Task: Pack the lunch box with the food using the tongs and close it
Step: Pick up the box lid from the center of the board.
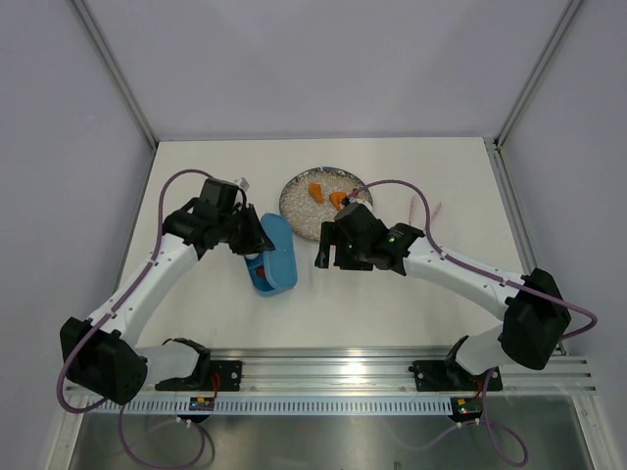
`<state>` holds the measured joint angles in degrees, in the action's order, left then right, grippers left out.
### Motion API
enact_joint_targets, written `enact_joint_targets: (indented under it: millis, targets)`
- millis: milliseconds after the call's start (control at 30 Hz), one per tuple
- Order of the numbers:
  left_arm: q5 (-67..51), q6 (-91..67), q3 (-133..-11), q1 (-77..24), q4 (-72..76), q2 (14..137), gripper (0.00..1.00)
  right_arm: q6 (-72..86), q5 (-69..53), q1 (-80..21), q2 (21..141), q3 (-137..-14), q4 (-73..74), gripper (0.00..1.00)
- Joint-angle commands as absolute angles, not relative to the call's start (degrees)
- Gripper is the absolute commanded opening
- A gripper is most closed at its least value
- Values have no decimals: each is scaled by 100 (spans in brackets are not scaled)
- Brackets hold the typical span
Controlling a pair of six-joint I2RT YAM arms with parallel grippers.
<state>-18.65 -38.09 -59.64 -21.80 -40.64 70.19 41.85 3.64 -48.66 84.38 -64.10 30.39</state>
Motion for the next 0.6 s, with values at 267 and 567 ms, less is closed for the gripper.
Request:
enact_joint_targets:
  millis: [267, 567]
  targets:
    - [1737, -3401, -8164, -2206, -7074, 7197, 0, 3947, 528, -4324, 7892, -6205, 3103, 87]
    - [3462, -3841, -8841, -2759, -7813, 8015, 0, 3709, 71, -4315, 8822, -6556, 2883, 81]
